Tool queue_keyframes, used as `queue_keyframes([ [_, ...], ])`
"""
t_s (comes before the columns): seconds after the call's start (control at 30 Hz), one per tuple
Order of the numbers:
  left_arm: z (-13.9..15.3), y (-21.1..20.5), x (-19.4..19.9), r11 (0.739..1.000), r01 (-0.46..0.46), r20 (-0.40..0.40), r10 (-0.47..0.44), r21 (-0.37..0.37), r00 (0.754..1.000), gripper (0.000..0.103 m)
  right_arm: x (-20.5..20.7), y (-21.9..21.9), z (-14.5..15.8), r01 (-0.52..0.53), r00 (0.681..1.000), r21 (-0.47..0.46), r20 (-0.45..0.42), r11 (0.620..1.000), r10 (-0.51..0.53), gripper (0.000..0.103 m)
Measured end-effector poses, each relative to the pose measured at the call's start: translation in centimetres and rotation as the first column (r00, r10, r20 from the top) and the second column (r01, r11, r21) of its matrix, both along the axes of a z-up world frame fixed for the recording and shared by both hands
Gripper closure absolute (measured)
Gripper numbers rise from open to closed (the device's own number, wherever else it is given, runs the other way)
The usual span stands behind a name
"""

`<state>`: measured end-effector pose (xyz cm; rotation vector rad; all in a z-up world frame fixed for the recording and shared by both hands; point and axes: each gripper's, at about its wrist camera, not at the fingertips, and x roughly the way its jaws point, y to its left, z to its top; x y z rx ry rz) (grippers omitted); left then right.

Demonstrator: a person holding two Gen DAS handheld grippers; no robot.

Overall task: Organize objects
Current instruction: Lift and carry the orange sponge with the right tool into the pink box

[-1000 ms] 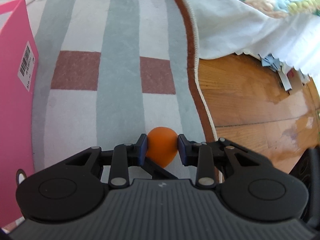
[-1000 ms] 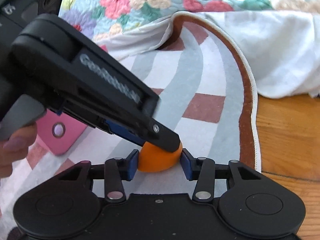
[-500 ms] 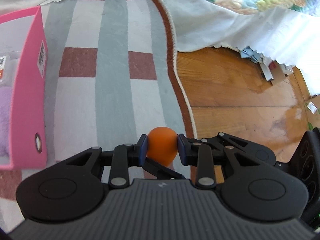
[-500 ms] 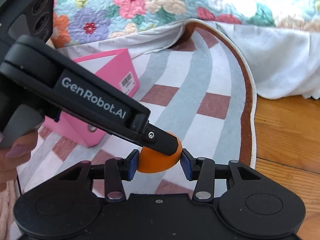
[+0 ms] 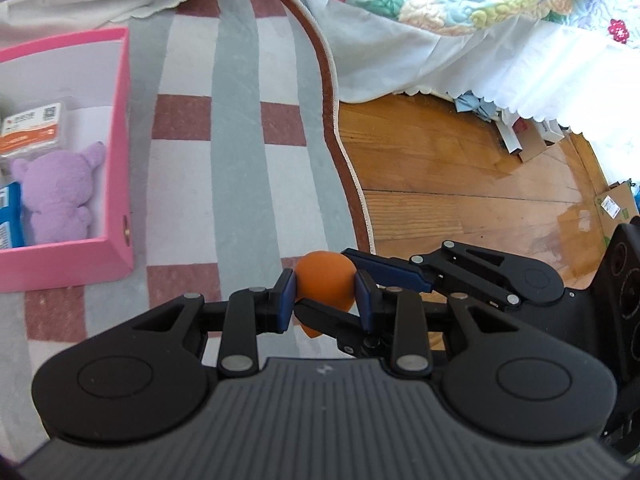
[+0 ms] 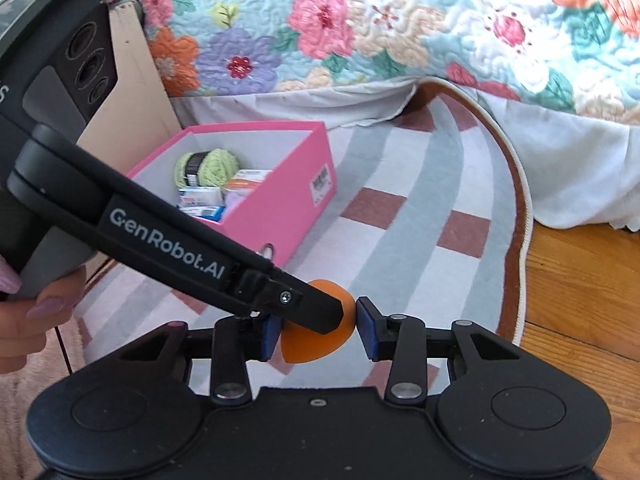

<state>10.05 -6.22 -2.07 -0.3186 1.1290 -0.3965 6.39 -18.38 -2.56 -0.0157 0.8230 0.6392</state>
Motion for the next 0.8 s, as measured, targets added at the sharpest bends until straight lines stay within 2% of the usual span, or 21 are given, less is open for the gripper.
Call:
queue_keyframes([
  [0.23,3.1,1.2,-1.6,0.999,-0.006,-0.010,0.006,0.034,1.000,0.073,-1.2,1.9,2.8,-0.049,0.999,-0.018,0.001,0.999,0.049,0.058],
  [0.5,6.2,3.4,-3.2,0.997,0.002,0.018,-0.003,0.080,1.000,0.073,-1.6,4.6,5.8,-0.115,0.993,-0.036,0.010,0.993,0.116,0.058],
  [0.8,9.1,6.8,-4.3,0.995,-0.049,0.067,0.043,0.090,0.997,0.073,-1.8,8.0,8.4,-0.166,0.982,-0.062,0.080,0.984,0.171,0.058],
])
